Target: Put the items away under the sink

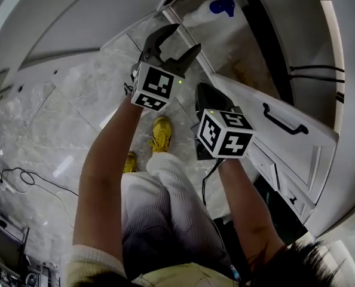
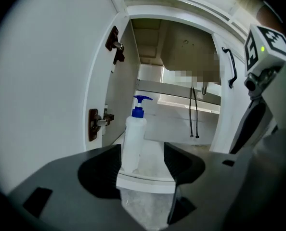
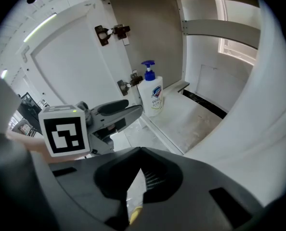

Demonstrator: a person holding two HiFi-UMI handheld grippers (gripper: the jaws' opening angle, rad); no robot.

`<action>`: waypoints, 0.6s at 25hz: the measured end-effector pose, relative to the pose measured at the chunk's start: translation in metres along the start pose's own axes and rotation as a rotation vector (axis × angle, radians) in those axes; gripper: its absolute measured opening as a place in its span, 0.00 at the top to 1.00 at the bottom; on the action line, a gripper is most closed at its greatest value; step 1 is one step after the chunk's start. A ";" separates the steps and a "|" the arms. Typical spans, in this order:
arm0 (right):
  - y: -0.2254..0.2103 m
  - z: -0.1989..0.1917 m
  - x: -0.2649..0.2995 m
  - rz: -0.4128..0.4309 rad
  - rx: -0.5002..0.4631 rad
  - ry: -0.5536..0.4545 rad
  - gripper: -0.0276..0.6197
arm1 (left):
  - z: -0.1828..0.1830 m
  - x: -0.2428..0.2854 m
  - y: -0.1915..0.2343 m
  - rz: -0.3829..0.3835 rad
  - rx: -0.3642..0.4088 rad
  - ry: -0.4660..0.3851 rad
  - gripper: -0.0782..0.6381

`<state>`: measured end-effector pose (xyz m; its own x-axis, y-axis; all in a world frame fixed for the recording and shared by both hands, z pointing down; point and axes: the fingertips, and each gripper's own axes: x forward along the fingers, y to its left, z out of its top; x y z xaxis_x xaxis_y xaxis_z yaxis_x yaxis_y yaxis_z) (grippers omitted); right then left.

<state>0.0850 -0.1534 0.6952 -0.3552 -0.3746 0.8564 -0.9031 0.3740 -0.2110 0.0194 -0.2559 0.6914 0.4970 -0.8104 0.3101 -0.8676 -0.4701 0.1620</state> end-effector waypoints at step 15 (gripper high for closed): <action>0.027 0.014 -0.058 0.013 0.008 0.002 0.92 | 0.004 -0.097 -0.044 -0.016 -0.163 0.167 0.46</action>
<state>0.0780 -0.1334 0.6335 -0.3662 -0.3682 0.8546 -0.9004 0.3720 -0.2256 0.0095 -0.1583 0.6504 0.5133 -0.7277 0.4550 -0.8572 -0.4091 0.3129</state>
